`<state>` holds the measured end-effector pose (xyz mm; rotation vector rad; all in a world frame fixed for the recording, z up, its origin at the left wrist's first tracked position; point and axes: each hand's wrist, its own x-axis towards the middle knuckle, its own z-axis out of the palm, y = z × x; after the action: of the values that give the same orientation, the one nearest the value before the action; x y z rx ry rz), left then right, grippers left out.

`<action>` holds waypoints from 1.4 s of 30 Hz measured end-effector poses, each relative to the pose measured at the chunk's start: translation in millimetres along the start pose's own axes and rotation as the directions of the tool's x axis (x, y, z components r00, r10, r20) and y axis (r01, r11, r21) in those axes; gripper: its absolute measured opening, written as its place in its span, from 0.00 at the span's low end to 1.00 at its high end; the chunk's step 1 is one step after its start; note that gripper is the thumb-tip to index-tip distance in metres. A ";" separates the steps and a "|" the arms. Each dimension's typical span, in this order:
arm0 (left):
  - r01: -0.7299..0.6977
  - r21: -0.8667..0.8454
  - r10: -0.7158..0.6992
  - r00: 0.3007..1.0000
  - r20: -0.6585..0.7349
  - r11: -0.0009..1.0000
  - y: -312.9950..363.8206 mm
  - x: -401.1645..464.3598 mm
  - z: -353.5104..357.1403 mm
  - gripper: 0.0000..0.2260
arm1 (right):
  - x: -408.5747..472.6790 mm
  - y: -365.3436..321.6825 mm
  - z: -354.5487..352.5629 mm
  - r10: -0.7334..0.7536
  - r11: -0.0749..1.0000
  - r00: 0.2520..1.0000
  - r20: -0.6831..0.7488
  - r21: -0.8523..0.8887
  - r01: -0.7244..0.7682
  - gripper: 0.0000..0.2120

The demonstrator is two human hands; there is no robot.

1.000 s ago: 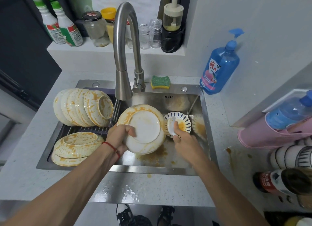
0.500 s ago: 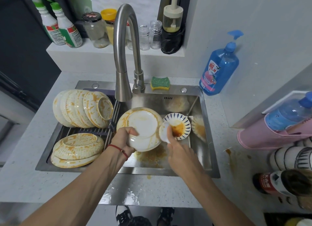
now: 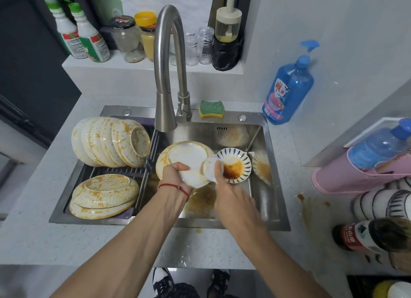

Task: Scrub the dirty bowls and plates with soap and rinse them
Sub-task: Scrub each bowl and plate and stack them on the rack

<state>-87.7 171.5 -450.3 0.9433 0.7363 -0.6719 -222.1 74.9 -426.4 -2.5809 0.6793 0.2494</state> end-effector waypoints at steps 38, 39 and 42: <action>-0.383 0.468 0.239 0.910 0.338 0.796 13.7 -9.7 -13.0 0.33 | 16.1 0.3 5.7 -0.105 0.971 0.994 0.020 0.217 0.098 0.30; -0.372 0.460 0.231 0.914 0.334 0.806 11.9 -9.4 -15.0 0.34 | 17.1 6.5 0.6 -0.076 0.981 0.997 0.028 0.183 0.069 0.30; -0.369 0.448 0.229 0.914 0.336 0.815 1.3 -10.9 -15.5 0.34 | 31.5 11.5 -8.9 0.029 0.985 1.000 -0.005 0.172 -0.028 0.29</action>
<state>-96.9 187.8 -447.0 1.3842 0.1486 -0.7021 -200.2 48.5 -431.9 -2.4099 0.7083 0.1817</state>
